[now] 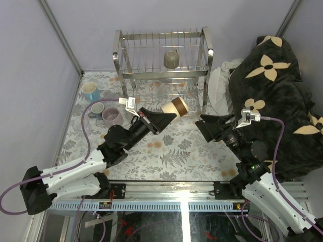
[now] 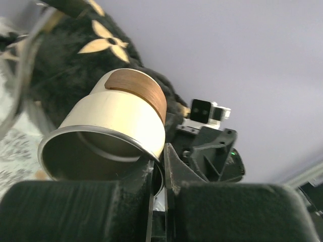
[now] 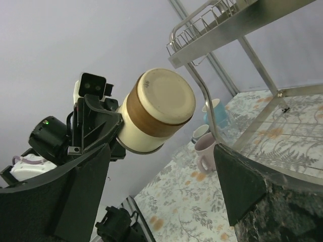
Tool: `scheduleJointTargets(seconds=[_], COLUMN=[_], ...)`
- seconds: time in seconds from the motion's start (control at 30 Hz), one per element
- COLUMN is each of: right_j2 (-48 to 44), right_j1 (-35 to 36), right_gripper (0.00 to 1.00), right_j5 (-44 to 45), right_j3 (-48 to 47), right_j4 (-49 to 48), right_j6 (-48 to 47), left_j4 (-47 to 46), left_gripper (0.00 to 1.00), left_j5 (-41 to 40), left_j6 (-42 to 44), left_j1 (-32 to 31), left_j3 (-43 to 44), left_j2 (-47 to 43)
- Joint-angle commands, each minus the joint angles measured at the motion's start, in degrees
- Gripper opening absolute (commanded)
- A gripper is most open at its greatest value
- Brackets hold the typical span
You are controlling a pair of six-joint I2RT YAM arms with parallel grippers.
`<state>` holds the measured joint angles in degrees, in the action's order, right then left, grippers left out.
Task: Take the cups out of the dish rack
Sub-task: Place the cup at the center of the board.
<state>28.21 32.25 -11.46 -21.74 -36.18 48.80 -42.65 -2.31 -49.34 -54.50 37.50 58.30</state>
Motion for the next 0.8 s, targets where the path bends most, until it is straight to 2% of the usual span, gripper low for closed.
scheduleJointTargets(seconds=[0.0,0.17,0.43,0.6,0.77], right_j2=[-3.06,-5.36,-7.54,-9.00,-10.09], right_j1=[0.09,0.10,0.09,0.09,0.09], right_gripper=[0.90,0.90,0.90,0.90,0.90], right_j5=[2.60,3.82,4.82,5.60,5.99], right_j3=[-0.39,-0.07,1.43,2.88,3.81], right_j4=[5.20,10.46,15.12,16.72,17.69], right_j6=[-5.25,-8.97,-11.83,-13.12,-14.18], left_j4=[19.95,46.37,77.82,89.55,89.44], left_gripper=[0.00,0.00,0.00,0.00,0.00], left_j5=[-12.54,-25.95,-39.92,-43.96,-44.23], left_j6=[1.66,-1.50,-6.89,-10.61,-10.50], left_j1=[0.23,0.42,0.74,0.78,0.97], left_j3=[3.27,7.04,10.71,10.96,7.36], left_j2=[-6.58,-13.48,-22.52,-24.32,-23.02])
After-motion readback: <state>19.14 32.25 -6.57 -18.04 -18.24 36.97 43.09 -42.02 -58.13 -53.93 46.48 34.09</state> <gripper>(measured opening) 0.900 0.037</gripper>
